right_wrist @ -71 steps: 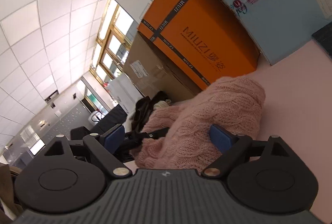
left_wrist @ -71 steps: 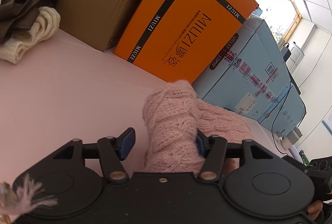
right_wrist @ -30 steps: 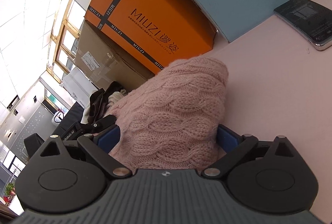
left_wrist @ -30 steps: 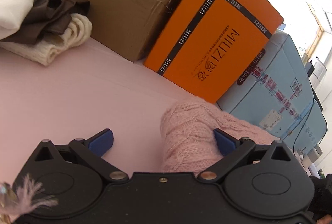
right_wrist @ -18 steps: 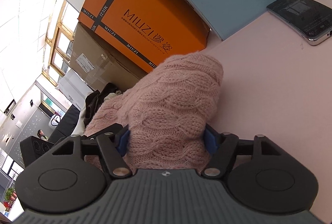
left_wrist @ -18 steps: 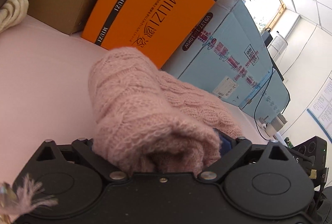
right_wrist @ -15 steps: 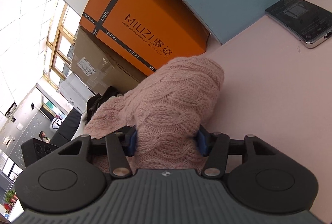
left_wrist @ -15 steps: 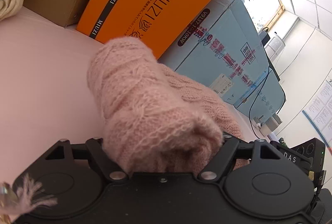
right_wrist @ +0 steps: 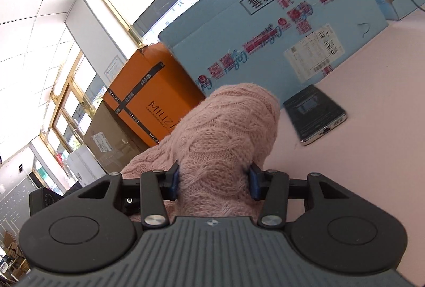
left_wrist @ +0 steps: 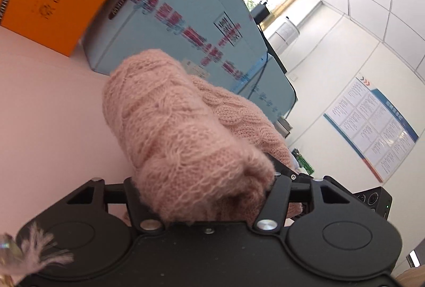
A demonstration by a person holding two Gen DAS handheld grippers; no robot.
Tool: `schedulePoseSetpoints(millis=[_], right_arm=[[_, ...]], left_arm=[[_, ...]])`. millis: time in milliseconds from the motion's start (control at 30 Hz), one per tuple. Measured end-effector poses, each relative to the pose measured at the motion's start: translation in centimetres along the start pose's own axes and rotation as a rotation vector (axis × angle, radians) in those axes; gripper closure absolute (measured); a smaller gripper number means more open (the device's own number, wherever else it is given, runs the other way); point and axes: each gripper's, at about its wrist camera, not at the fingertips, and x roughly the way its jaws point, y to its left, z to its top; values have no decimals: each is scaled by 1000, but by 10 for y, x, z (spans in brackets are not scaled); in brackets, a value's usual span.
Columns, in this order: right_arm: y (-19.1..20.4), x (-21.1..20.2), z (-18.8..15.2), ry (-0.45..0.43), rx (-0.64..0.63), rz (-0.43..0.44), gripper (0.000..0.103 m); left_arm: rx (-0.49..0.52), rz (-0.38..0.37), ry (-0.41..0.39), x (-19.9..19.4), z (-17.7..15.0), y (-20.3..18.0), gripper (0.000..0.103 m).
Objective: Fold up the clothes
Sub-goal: 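Grasp the rolled pink sweater with both grippers and lift it off the table, then set the sweater roll down on the table and open both grippers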
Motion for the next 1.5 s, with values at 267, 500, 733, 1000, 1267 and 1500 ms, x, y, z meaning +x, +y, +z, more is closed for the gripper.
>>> schedulePoseSetpoints(millis=[267, 500, 733, 1000, 1267, 1500], right_arm=[[-56, -73, 26, -209, -7, -257, 60], [-103, -97, 75, -379, -51, -468, 60], [-162, -88, 99, -406, 15, -602, 59], [-185, -82, 93, -322, 109, -733, 28], [-190, -96, 90, -401, 164, -687, 19], [-181, -115, 85, -564, 156, -632, 19]], left_arm=[[71, -168, 106, 113, -7, -58, 45], [131, -234, 56, 197, -15, -108, 45], [99, -175, 114, 261, -27, -116, 46], [103, -121, 182, 260, -28, -106, 9], [214, -85, 111, 225, -31, -108, 0], [240, -51, 61, 144, -29, -75, 0]])
